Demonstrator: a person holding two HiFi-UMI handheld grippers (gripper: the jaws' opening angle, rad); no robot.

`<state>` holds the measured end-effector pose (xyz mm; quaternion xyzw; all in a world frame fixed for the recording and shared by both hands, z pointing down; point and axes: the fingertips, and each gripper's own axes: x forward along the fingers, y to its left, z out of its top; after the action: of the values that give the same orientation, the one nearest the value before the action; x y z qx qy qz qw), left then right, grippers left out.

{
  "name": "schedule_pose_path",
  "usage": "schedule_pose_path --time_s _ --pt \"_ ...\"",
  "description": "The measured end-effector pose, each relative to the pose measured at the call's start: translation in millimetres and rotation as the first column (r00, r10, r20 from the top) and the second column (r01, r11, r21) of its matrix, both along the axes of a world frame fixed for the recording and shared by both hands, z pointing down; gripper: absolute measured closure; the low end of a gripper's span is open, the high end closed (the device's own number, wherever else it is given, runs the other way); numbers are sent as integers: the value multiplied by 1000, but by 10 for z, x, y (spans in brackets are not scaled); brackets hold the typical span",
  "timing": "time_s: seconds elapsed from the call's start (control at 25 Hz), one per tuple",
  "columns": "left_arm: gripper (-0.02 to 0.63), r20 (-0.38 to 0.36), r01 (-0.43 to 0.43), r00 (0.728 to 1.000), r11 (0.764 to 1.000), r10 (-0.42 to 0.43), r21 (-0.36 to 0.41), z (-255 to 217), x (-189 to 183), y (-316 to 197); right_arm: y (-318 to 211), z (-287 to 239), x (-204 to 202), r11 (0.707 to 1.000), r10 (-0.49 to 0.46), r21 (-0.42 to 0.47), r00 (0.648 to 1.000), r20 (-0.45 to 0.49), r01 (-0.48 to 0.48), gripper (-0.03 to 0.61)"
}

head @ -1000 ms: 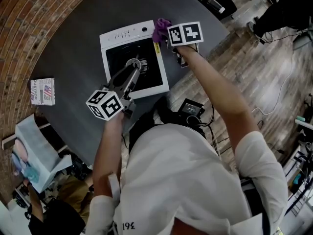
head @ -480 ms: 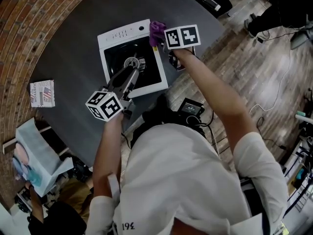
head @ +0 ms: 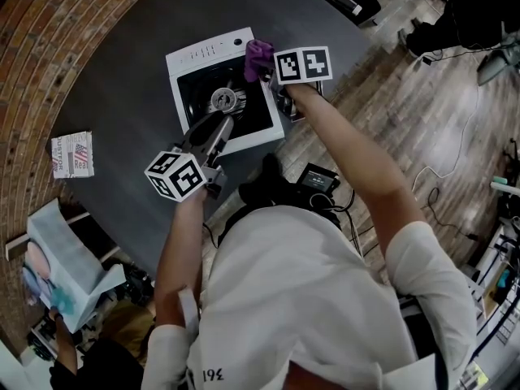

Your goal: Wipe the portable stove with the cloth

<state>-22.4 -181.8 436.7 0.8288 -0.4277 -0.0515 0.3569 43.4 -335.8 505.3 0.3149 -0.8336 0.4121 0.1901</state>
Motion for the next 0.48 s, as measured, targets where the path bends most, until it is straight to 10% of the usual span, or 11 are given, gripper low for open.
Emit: schedule_pose_path --time_s 0.48 --pt "500 -14 -34 999 999 34 5 8 -27 242 377 101 56 999 -19 27 998 -65 20 462"
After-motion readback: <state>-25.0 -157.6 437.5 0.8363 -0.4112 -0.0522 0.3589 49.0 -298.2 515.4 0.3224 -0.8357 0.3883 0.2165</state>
